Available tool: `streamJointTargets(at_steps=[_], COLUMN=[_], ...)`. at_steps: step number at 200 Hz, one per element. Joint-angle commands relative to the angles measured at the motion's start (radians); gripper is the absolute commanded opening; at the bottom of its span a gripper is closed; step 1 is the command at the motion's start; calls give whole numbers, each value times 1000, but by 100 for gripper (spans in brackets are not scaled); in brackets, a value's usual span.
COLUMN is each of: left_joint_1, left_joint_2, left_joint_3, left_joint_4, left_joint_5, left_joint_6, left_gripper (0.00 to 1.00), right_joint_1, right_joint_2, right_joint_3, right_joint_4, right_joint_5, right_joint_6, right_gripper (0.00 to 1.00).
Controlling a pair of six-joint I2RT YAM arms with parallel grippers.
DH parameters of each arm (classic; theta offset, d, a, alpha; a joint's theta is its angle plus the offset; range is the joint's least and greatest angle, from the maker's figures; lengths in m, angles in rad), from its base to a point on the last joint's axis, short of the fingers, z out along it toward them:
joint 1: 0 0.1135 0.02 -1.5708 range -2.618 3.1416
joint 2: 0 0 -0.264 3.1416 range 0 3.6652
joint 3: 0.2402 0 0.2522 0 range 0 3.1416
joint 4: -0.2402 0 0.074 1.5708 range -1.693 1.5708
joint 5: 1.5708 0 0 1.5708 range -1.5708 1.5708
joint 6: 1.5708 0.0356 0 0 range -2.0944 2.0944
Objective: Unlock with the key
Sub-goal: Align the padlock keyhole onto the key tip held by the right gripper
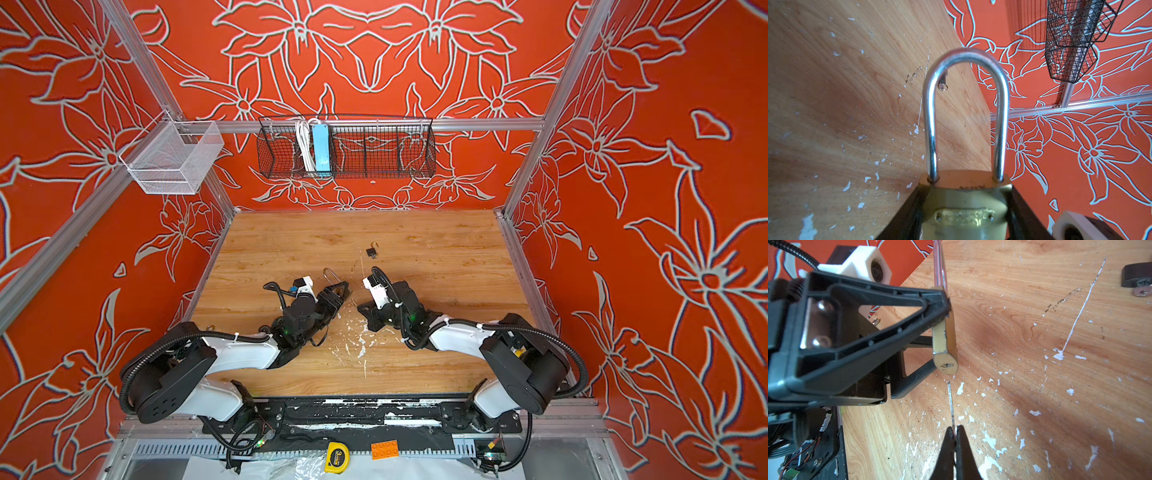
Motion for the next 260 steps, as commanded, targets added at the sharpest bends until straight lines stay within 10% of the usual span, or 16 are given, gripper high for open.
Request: streamJointTargets(at_steps=[1,260], left_joint_1=[1,0], left_joint_2=[-7,24], left_joint_3=[17,47], left_joint_4=[87,64], left_joint_5=[0,58], left_joint_6=[5,2], left_gripper=[0,0], right_joint_1=[7,8], right_joint_2=[-22,-45], right_joint_3=[18,24], right_joint_4=[-3,-33], right_joint_5=[-1,37], right_joint_6=[-11,-7], right_gripper=[0,0])
